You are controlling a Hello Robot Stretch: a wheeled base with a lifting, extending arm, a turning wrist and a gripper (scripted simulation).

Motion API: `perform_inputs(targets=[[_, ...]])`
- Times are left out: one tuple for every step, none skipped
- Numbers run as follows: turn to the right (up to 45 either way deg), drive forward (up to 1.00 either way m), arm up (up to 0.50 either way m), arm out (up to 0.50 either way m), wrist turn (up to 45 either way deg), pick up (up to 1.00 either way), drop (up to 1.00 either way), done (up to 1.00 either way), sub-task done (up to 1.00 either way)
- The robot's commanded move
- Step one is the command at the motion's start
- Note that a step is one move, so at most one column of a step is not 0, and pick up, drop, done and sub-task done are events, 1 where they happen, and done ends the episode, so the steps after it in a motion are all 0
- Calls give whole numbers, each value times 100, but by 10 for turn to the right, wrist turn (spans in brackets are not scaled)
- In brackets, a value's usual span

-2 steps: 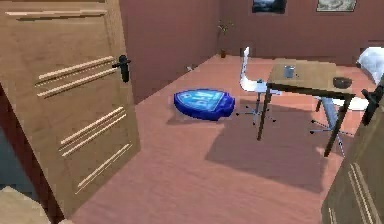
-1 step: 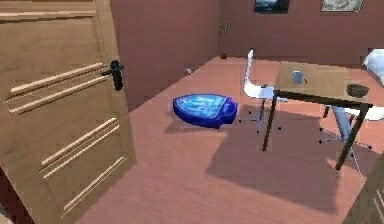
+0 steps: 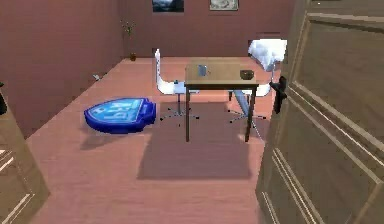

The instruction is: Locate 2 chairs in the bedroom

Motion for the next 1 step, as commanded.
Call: perform_inputs(targets=[[0, 100, 0, 0, 0, 0, 0, 0, 0]])
